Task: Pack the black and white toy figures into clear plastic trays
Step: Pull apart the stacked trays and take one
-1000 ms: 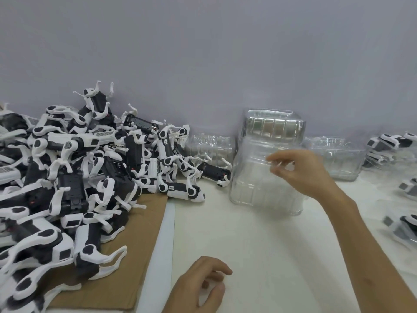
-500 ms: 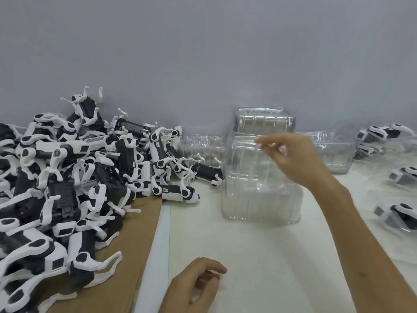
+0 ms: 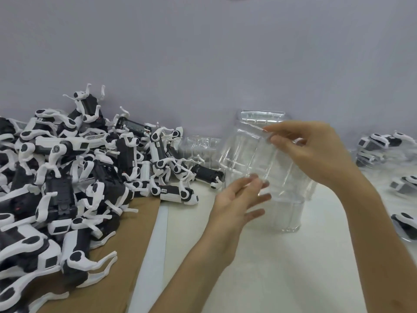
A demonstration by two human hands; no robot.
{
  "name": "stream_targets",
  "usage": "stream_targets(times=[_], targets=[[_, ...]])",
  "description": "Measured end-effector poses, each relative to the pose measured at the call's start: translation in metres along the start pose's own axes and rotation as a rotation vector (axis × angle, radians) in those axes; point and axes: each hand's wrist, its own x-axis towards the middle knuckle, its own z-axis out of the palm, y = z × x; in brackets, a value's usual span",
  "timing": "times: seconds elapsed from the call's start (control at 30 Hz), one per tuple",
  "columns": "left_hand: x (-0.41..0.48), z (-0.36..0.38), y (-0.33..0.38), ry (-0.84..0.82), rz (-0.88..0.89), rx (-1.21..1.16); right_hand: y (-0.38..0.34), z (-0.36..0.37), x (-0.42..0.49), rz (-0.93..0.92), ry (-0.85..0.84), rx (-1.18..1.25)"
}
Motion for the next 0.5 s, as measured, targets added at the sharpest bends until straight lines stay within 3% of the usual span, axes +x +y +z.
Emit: stream_targets(times=[0.27, 0.5], targets=[[0.01, 0.0, 0.0, 0.117, 0.172, -0.161, -0.016, -0.001, -0.003, -0.04, -0.017, 0.102], [0.013, -0.026, 0.004, 0.194, 0.158, -0.261, -0.015, -0.015, 0.0, -0.093, 0.393, 0.129]])
